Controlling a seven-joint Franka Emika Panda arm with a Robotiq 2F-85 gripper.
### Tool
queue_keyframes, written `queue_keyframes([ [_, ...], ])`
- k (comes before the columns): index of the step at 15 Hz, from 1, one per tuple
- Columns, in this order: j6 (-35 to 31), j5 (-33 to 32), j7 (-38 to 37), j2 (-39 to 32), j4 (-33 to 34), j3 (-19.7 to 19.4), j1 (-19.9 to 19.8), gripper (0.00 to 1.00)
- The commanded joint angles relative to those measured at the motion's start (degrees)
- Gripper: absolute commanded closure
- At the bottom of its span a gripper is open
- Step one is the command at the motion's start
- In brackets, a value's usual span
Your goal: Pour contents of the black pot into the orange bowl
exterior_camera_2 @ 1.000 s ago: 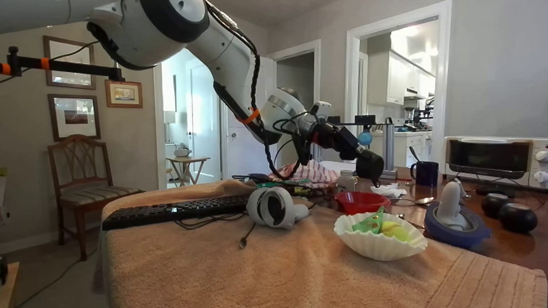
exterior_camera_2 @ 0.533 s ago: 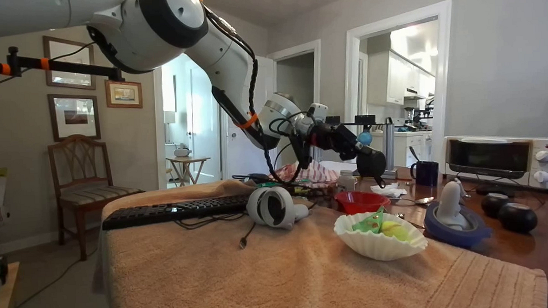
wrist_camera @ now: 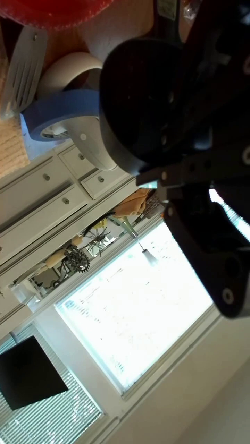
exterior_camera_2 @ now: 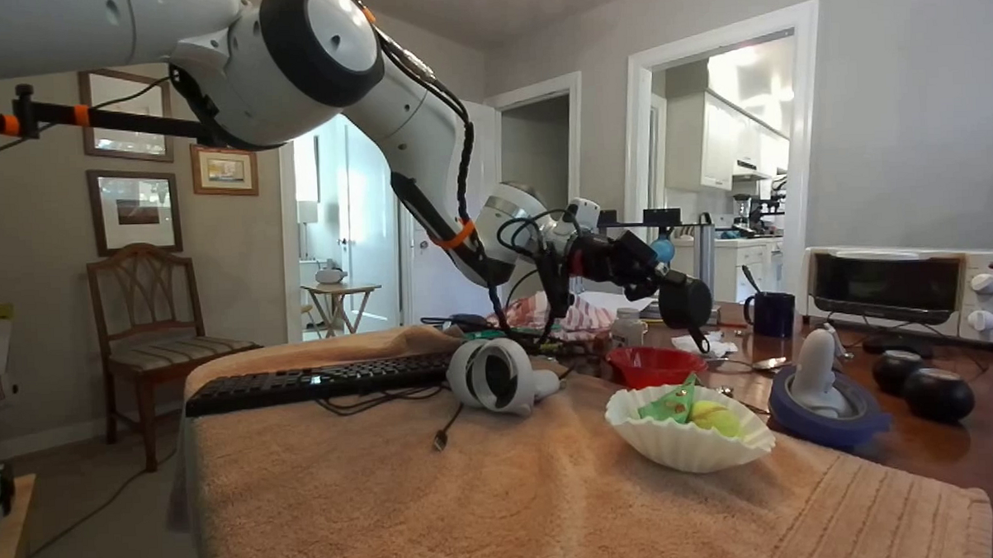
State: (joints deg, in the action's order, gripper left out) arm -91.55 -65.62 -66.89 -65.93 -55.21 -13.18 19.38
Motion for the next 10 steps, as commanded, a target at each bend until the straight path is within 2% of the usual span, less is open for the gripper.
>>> queue_keyframes([
  [1,2.04,-2.56,4.08,-4.26,6.59,0.65,-1.06,0.99],
  [10,3.97,-3.50,13.49,-9.94,15.23,0.12,-0.34,0.99],
])
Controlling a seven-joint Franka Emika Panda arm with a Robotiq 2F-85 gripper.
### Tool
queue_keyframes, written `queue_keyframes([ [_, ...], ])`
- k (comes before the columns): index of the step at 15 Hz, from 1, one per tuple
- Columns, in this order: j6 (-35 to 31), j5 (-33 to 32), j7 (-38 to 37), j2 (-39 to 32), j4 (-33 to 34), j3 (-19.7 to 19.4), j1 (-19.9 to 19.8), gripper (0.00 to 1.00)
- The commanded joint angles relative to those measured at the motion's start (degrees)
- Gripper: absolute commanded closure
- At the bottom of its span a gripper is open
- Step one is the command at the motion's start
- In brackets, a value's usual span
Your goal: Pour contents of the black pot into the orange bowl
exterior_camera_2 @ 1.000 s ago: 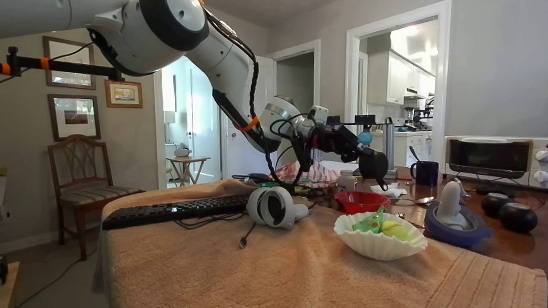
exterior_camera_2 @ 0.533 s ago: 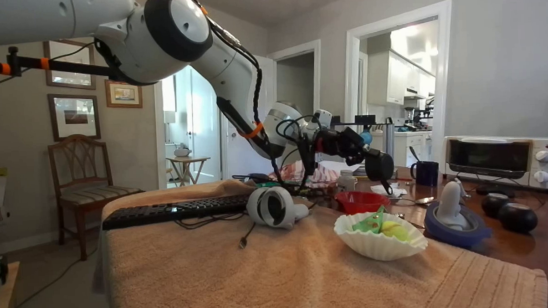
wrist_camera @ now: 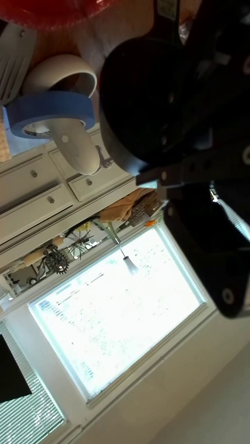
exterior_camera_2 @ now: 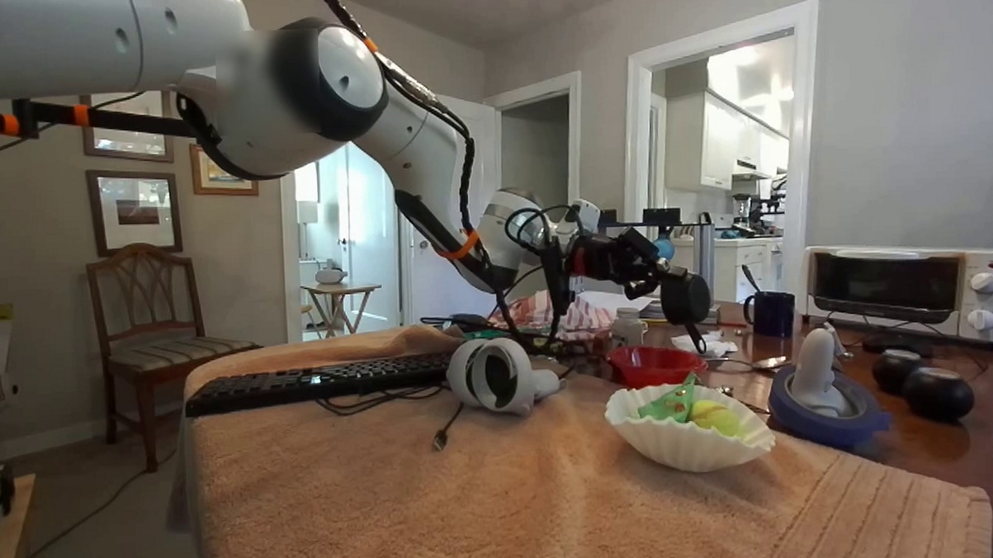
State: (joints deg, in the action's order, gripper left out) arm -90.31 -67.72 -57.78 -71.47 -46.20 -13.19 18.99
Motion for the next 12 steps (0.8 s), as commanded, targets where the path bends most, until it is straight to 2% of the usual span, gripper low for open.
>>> queue_keyframes([
  [1,3.22,-1.45,5.73,-5.04,7.10,-0.04,0.23,0.99],
  [5,5.19,-1.92,11.07,-7.37,10.10,-0.78,0.80,0.99],
  [12,5.26,-1.67,16.22,-9.19,12.25,-3.33,1.38,0.99],
])
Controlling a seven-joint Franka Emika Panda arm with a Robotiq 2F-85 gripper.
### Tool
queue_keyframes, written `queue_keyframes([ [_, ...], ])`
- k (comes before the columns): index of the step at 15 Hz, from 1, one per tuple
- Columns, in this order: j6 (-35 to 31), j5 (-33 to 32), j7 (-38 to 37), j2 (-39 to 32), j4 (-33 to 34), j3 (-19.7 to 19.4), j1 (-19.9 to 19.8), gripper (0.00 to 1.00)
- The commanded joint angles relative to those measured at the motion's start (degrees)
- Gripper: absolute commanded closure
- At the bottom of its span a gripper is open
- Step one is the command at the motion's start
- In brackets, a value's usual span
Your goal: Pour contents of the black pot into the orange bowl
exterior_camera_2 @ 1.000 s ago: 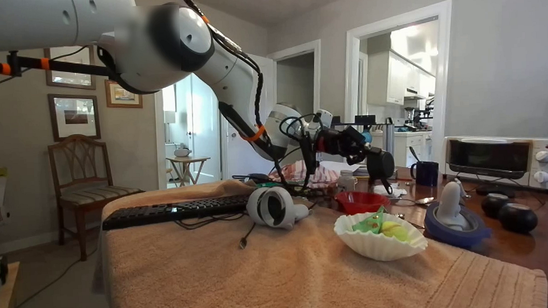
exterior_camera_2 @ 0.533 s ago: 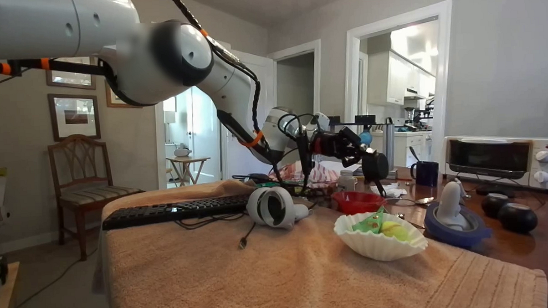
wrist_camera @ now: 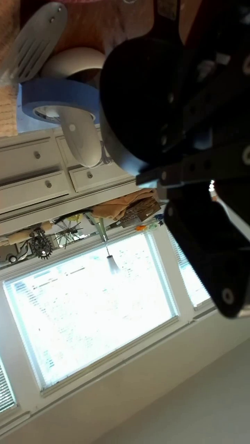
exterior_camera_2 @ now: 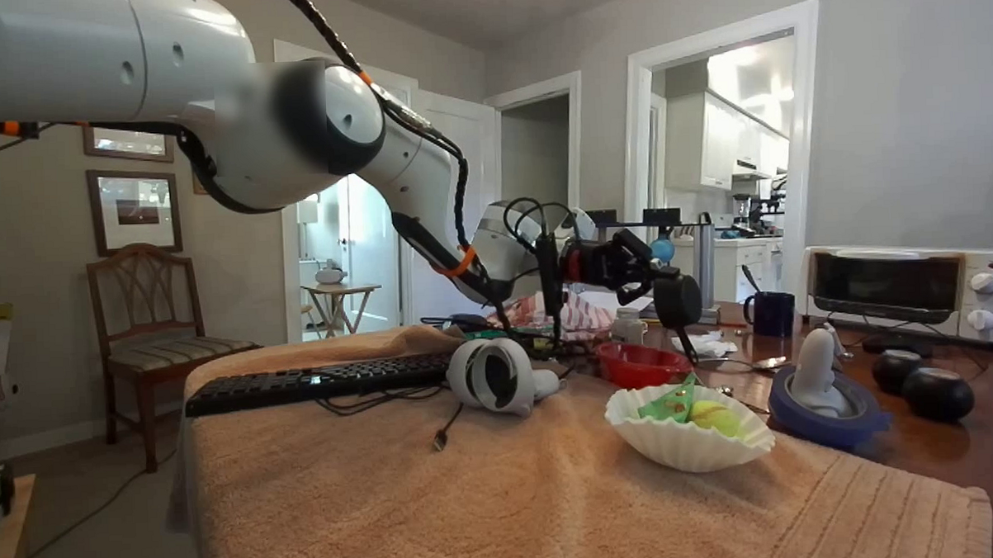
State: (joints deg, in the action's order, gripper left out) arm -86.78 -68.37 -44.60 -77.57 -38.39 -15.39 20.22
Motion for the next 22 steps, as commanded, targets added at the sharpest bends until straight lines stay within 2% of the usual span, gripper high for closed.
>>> queue_keyframes([
  [1,1.82,-1.05,3.52,-3.27,4.72,-1.44,0.21,0.99],
  [22,3.72,-4.45,17.78,-6.18,7.41,-9.89,4.76,0.99],
])
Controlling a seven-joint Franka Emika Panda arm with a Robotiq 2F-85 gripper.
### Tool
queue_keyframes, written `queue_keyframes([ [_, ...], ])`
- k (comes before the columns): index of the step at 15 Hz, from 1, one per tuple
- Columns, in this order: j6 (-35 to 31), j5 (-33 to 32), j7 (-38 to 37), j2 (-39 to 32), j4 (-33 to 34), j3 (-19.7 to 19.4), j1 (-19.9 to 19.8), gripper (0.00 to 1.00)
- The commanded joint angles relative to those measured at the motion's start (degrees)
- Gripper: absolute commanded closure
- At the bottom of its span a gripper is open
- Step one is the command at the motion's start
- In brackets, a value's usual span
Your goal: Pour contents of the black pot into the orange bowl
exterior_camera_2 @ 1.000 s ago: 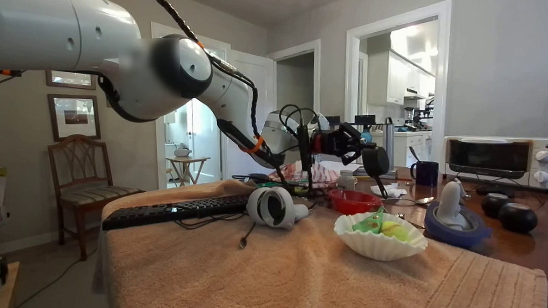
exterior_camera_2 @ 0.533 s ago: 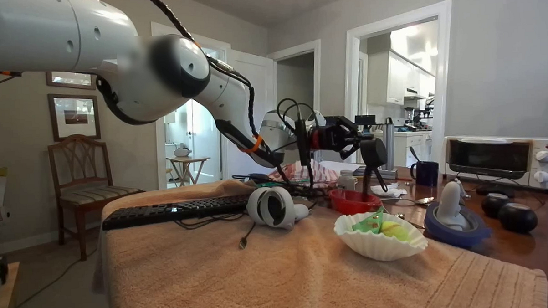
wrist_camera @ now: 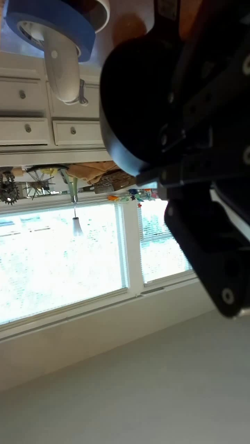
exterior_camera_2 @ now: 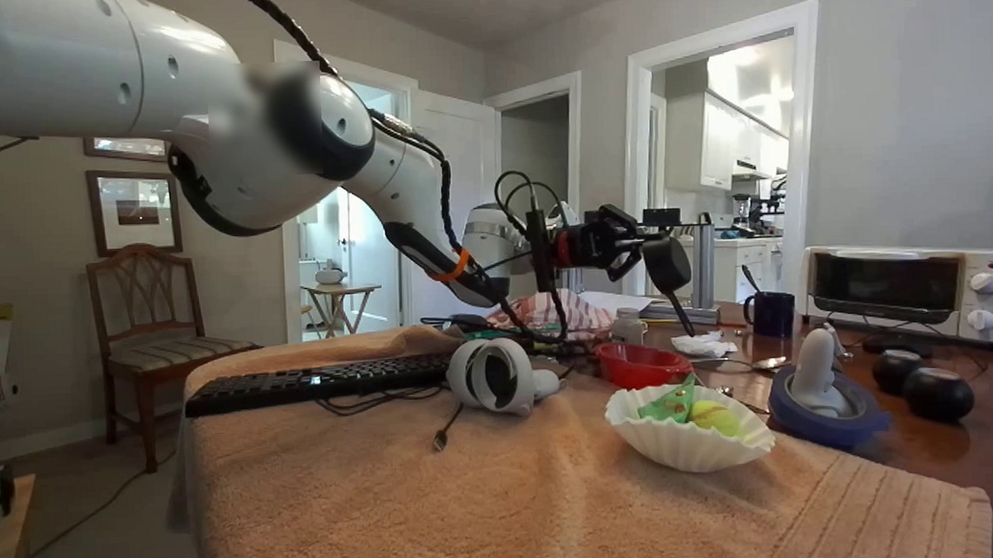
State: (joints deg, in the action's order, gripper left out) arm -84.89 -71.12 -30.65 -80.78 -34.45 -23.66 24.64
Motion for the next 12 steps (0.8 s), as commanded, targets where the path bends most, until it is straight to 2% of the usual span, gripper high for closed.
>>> queue_keyframes([
  [1,1.72,-1.94,4.82,-3.17,3.52,-1.98,0.48,0.99],
  [12,1.11,-2.24,9.92,-4.87,4.84,-4.56,1.58,0.99],
])
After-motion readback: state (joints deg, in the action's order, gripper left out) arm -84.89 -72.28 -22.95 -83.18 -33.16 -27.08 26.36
